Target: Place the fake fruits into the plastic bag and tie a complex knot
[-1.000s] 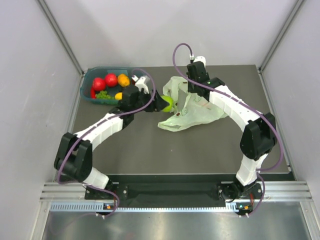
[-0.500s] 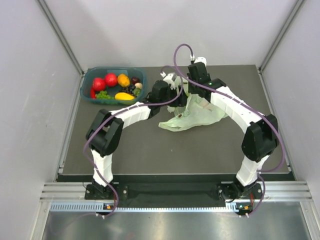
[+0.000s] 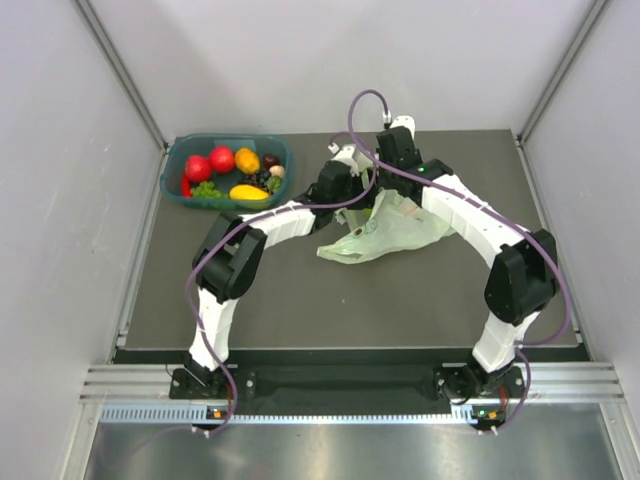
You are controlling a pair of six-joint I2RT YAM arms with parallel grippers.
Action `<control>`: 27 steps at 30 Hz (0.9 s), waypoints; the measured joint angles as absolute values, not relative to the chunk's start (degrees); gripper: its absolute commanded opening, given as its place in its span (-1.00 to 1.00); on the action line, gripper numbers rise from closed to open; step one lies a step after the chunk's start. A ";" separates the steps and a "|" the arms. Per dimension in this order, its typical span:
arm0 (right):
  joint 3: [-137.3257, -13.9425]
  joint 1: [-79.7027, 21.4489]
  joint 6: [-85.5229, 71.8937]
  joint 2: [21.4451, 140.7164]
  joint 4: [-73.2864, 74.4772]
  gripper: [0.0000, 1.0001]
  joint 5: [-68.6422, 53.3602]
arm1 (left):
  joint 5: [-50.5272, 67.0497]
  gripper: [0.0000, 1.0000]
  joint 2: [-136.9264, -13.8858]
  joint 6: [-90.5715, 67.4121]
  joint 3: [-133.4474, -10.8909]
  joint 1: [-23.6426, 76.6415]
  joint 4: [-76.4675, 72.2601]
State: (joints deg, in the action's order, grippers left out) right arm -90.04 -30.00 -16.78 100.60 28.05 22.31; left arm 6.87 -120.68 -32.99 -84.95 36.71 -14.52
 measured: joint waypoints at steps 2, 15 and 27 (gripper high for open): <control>-89.91 -29.80 -16.80 100.55 28.05 -1.00 22.44 | 6.48 0.84 -120.49 -32.82 -84.95 36.75 -14.50; -89.89 -29.30 -17.12 100.55 27.86 -1.00 22.59 | 6.39 0.81 -114.34 -30.00 -81.34 36.82 -9.58; -89.86 -28.73 -17.15 100.55 27.83 -1.00 22.50 | 2.85 0.49 -94.74 -26.46 -74.89 31.83 8.49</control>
